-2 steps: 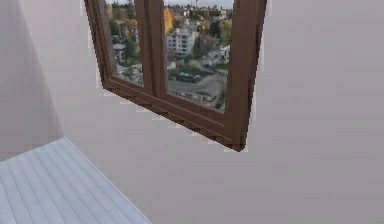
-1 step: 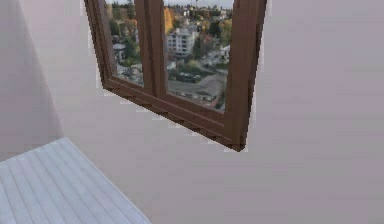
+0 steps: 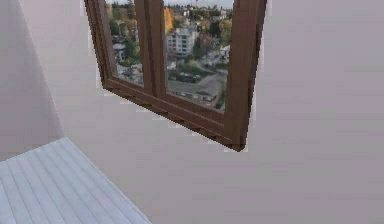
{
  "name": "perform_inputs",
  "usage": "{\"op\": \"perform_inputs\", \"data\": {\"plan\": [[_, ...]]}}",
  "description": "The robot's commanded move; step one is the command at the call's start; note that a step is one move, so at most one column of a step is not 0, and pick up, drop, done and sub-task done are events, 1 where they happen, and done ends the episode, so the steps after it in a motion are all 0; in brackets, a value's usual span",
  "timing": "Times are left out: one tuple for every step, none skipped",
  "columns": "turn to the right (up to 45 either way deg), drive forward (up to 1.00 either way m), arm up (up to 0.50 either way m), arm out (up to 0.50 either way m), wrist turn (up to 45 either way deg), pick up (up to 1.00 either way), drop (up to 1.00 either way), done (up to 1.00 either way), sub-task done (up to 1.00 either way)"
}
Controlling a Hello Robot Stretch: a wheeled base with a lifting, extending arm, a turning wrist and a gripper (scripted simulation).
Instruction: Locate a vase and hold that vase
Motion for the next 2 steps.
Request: {"op": "perform_inputs", "data": {"plan": [[0.0, 0.00, -0.24, 0.00, 0.0, 0.00, 0.00, 0.00, 0.00], [0.0, 0.00, 0.00, 0.00, 0.0, 1.00, 0.00, 0.00, 0.00]]}}
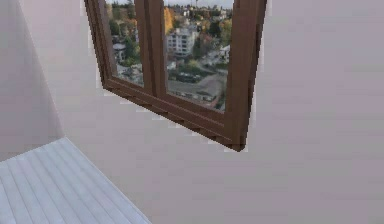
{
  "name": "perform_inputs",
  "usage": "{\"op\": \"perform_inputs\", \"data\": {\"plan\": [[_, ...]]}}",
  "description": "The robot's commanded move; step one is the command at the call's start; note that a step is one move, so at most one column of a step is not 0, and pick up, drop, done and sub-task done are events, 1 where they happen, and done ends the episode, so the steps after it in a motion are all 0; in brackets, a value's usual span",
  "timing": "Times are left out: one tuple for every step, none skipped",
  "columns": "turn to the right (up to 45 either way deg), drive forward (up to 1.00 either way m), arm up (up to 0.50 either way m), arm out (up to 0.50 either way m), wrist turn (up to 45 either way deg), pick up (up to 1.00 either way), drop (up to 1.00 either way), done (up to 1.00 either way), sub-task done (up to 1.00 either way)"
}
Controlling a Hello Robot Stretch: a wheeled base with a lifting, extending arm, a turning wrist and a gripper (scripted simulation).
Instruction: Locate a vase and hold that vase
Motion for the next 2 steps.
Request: {"op": "perform_inputs", "data": {"plan": [[0.0, 0.00, 0.10, 0.00, 0.0, 0.00, 0.00, 0.00, 0.00], [0.0, 0.00, 0.00, 0.00, 0.0, 0.00, 0.00, 1.00, 0.00]]}}
